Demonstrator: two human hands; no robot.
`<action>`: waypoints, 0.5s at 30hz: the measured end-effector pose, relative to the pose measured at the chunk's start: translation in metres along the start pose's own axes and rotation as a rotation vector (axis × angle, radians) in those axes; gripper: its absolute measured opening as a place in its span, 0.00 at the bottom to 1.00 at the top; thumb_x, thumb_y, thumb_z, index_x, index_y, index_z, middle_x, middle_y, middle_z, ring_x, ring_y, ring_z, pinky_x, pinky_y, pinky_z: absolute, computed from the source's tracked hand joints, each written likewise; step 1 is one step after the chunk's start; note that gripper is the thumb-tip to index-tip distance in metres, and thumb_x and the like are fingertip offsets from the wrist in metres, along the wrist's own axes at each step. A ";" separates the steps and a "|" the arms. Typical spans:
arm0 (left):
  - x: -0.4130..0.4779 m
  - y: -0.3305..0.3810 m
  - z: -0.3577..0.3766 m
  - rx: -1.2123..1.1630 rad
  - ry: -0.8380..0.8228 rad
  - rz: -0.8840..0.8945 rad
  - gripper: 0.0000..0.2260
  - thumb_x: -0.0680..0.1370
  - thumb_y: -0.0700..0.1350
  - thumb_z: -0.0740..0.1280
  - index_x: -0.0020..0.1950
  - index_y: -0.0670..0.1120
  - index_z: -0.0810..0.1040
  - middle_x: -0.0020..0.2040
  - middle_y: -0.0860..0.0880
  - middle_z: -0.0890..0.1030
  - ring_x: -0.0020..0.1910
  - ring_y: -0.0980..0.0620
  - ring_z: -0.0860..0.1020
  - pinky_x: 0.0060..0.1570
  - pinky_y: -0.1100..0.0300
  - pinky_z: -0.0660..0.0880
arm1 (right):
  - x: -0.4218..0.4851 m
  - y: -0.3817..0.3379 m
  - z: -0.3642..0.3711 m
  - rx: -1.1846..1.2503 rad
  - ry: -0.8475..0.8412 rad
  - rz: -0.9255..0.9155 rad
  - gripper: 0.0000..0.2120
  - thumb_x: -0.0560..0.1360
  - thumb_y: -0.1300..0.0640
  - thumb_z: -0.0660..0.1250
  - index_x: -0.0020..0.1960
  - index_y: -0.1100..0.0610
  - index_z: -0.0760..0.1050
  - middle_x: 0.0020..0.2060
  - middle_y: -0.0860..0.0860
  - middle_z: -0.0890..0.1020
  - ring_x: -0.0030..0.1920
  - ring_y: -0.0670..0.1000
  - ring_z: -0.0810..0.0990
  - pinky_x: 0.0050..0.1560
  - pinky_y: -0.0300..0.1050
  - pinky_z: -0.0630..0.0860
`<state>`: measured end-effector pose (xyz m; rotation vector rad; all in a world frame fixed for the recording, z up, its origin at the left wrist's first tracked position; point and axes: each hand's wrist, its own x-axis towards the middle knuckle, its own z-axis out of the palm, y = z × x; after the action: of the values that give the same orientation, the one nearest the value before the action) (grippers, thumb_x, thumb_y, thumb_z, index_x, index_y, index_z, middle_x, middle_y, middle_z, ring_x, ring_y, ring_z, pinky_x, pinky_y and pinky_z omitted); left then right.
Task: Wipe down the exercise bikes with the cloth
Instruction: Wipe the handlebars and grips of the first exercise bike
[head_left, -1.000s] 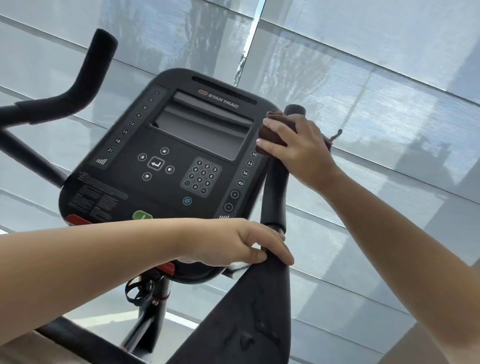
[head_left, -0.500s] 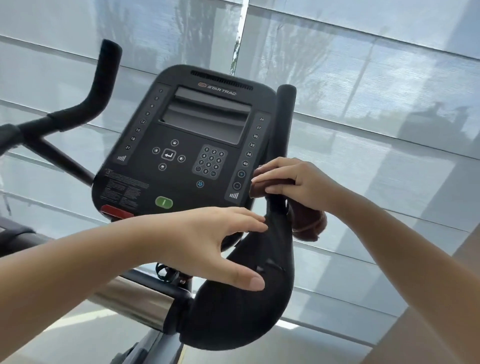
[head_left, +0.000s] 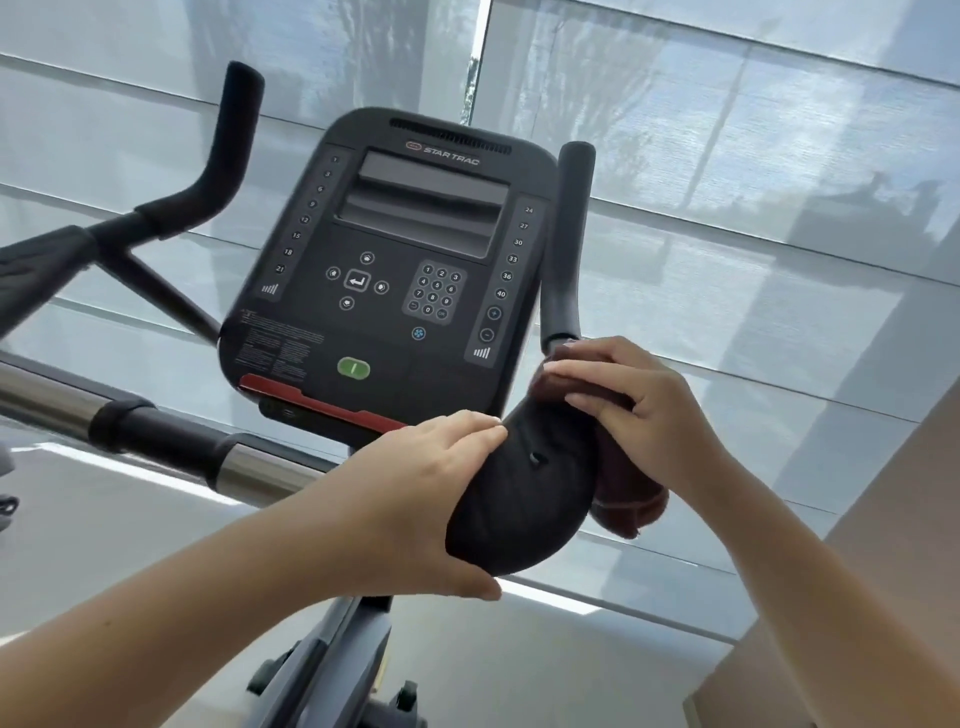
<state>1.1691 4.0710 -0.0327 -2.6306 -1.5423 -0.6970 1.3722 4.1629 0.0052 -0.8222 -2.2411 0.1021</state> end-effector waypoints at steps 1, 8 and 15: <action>-0.002 -0.001 0.002 -0.028 0.018 -0.002 0.45 0.62 0.64 0.70 0.72 0.51 0.56 0.70 0.60 0.59 0.64 0.62 0.59 0.61 0.70 0.56 | -0.013 -0.004 0.005 -0.026 0.053 -0.023 0.14 0.72 0.63 0.68 0.55 0.51 0.79 0.55 0.46 0.77 0.58 0.51 0.74 0.63 0.41 0.67; -0.002 -0.004 0.007 -0.333 0.064 -0.121 0.38 0.59 0.58 0.76 0.66 0.53 0.67 0.58 0.66 0.66 0.56 0.66 0.69 0.50 0.71 0.72 | 0.020 -0.014 0.015 -0.021 0.094 0.038 0.12 0.72 0.60 0.69 0.55 0.52 0.80 0.53 0.47 0.80 0.56 0.49 0.75 0.58 0.29 0.64; -0.004 -0.001 0.008 -0.333 0.085 -0.173 0.38 0.59 0.59 0.76 0.66 0.54 0.67 0.58 0.67 0.68 0.55 0.66 0.69 0.49 0.69 0.73 | -0.016 -0.010 0.022 -0.080 0.126 0.058 0.15 0.73 0.56 0.67 0.58 0.46 0.77 0.59 0.45 0.75 0.57 0.53 0.71 0.59 0.31 0.60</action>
<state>1.1697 4.0703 -0.0411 -2.6600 -1.7826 -1.1551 1.3605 4.1489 -0.0173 -0.9109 -2.1150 -0.0120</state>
